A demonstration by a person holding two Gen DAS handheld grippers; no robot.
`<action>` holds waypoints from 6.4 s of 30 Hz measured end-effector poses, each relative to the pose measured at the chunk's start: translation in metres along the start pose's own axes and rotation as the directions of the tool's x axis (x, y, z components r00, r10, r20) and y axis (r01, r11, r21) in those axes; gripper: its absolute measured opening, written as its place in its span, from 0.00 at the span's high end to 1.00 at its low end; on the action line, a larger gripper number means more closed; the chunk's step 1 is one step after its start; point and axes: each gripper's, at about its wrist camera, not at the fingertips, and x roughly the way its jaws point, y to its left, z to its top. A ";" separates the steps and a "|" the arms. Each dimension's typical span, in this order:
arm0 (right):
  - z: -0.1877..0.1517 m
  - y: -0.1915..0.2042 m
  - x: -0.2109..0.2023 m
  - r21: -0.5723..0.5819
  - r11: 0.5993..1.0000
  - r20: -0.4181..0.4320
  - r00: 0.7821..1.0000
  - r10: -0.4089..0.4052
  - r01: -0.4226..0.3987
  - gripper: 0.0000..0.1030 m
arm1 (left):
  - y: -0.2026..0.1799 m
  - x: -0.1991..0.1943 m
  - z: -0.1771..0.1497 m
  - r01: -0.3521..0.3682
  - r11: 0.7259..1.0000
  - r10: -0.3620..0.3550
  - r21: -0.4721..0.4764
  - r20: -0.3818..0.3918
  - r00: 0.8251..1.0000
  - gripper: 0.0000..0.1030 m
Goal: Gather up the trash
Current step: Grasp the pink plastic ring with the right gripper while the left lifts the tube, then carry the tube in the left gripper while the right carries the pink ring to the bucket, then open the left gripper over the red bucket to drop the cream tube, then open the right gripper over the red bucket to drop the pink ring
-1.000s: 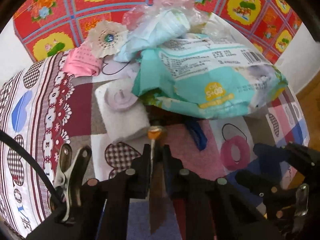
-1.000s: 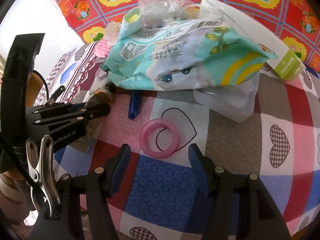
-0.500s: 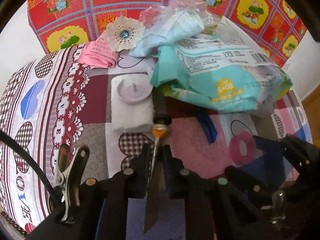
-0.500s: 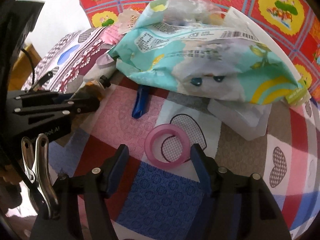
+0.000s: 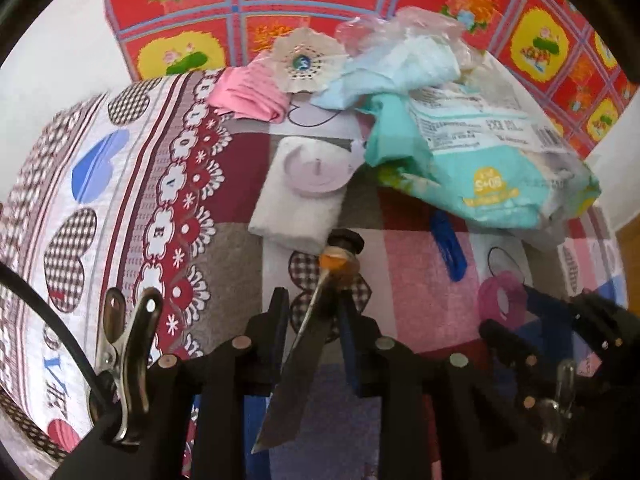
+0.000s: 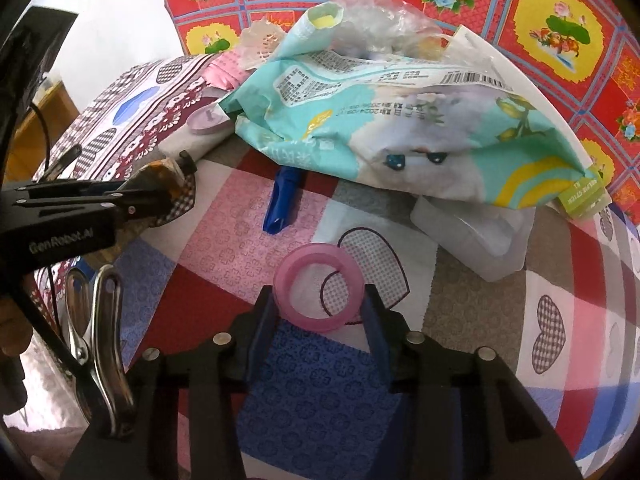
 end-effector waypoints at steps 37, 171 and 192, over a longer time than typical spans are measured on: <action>-0.013 0.006 -0.031 0.091 0.980 0.072 0.983 0.169 -0.175 0.58 | 0.028 -0.050 0.000 0.105 0.994 -0.104 -0.037 0.019 0.994 0.97; 0.218 0.553 0.175 -0.306 0.874 -0.235 0.919 0.316 -0.379 0.58 | 0.578 0.077 -0.042 -0.027 0.823 -0.055 -0.568 -0.127 0.990 0.98; 0.228 0.570 0.190 -0.295 0.878 -0.246 0.918 0.311 -0.377 0.58 | 0.594 0.082 -0.047 -0.093 0.803 -0.043 -0.589 -0.213 0.976 0.88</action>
